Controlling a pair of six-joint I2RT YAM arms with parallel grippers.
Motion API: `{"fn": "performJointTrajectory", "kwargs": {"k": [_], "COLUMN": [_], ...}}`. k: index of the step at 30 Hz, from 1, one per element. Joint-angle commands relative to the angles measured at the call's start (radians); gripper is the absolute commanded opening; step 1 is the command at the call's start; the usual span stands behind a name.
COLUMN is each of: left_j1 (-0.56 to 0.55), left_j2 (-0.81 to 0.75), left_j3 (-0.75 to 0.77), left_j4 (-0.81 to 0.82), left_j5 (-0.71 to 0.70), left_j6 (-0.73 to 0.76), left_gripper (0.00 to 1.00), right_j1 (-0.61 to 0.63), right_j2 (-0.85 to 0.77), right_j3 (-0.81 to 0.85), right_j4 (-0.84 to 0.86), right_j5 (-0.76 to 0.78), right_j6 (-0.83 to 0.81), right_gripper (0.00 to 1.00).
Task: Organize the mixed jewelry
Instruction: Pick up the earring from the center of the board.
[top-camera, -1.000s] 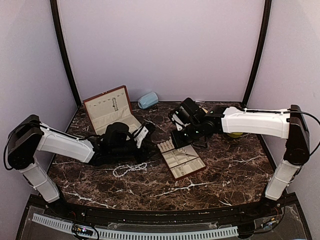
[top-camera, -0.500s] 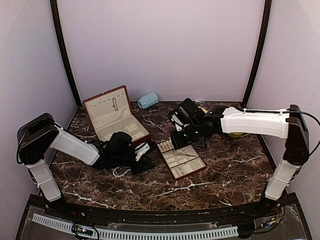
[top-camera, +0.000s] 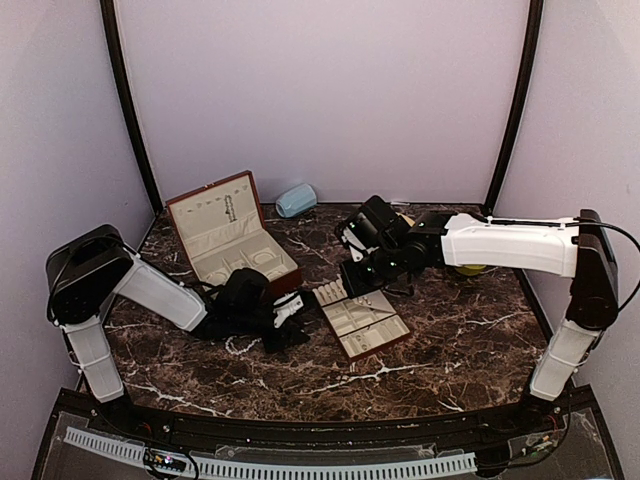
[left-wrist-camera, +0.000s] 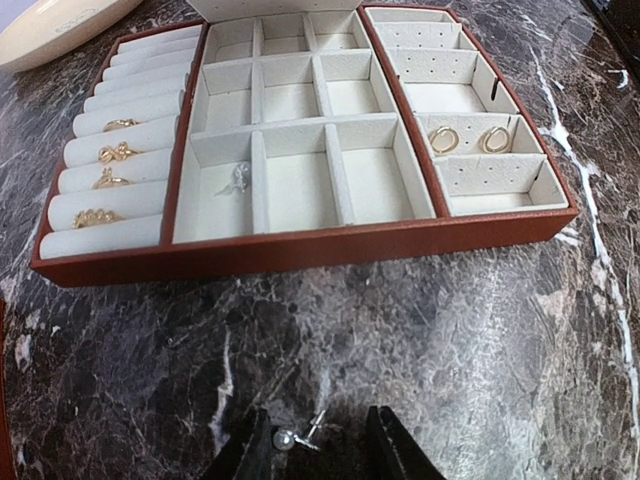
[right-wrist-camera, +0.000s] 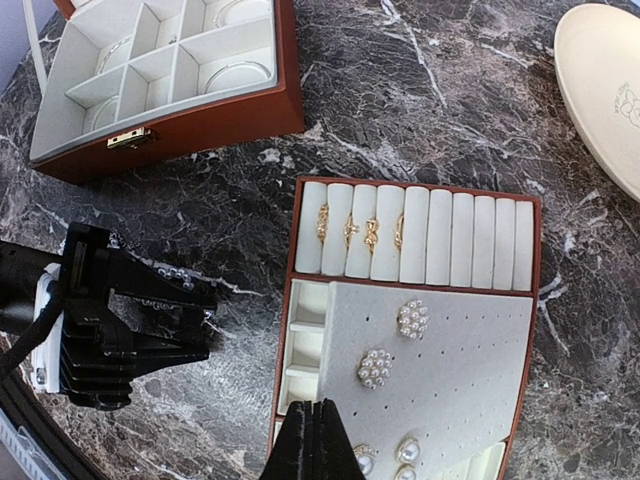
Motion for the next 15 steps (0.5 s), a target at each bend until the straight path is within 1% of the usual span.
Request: {"fn": "performJointTrajectory", "kwargs": {"k": [1, 9, 15], "left_j1": [0.000, 0.000, 0.000], "left_j2": [0.005, 0.047, 0.036], "left_j3": [0.012, 0.049, 0.044], "left_j4": [0.032, 0.016, -0.027], "left_j5": [-0.017, -0.006, 0.049], "left_j6": [0.020, 0.026, 0.014], "left_gripper": [0.37, 0.40, 0.38], "right_j1": [0.010, 0.012, 0.012], "right_j2": [0.006, 0.004, 0.002], "right_j3": [0.025, 0.023, 0.021], "right_j4": [0.035, 0.036, 0.035], "right_j5": [-0.012, -0.012, -0.010], "right_j6": [-0.006, -0.007, -0.007], "right_gripper": [0.00, 0.00, 0.00]}}
